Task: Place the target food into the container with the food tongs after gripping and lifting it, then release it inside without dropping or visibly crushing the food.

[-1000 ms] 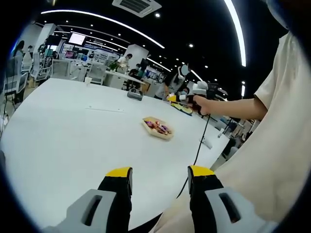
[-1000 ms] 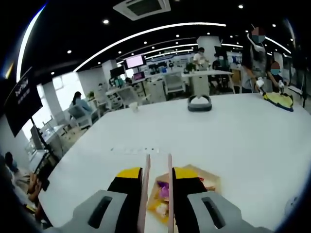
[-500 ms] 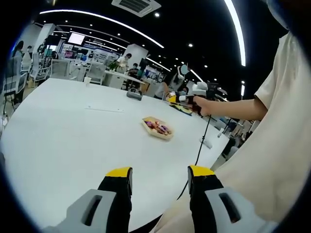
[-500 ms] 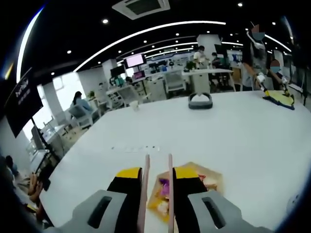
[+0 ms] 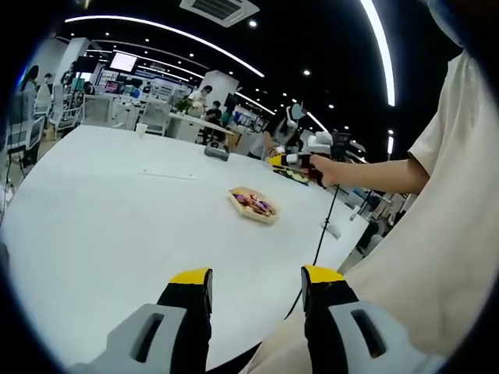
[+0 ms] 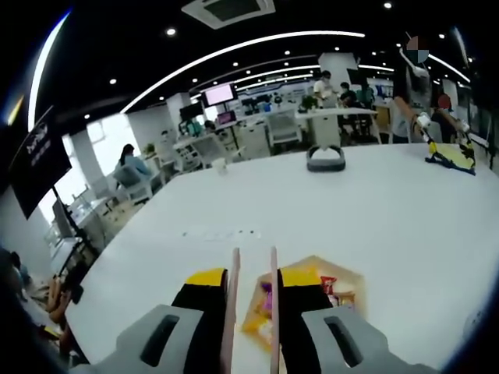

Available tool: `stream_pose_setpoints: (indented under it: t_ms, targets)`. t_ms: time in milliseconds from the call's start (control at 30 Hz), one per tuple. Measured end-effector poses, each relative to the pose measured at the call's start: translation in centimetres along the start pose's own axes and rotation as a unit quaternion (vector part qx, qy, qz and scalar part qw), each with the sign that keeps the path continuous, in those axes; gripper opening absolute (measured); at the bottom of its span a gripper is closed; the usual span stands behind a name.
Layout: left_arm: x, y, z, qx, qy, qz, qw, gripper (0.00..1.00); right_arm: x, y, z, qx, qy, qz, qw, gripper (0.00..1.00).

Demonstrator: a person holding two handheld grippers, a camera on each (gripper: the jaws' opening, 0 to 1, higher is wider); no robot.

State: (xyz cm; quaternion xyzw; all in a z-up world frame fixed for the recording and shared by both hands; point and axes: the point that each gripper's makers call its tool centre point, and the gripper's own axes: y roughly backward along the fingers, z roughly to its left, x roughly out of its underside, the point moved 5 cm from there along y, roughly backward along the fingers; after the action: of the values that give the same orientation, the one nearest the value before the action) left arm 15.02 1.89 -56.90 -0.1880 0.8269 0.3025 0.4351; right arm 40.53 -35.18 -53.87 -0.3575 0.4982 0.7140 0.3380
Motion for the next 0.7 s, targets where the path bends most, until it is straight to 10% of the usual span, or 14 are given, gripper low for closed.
stream_pose_setpoints:
  t_ms: [700]
  targets:
    - [0.0, 0.2, 0.0, 0.001, 0.0, -0.005, 1.0, 0.45, 3.1, -1.6, 5.7, -0.084, 0.034, 0.054, 0.9944, 0.25]
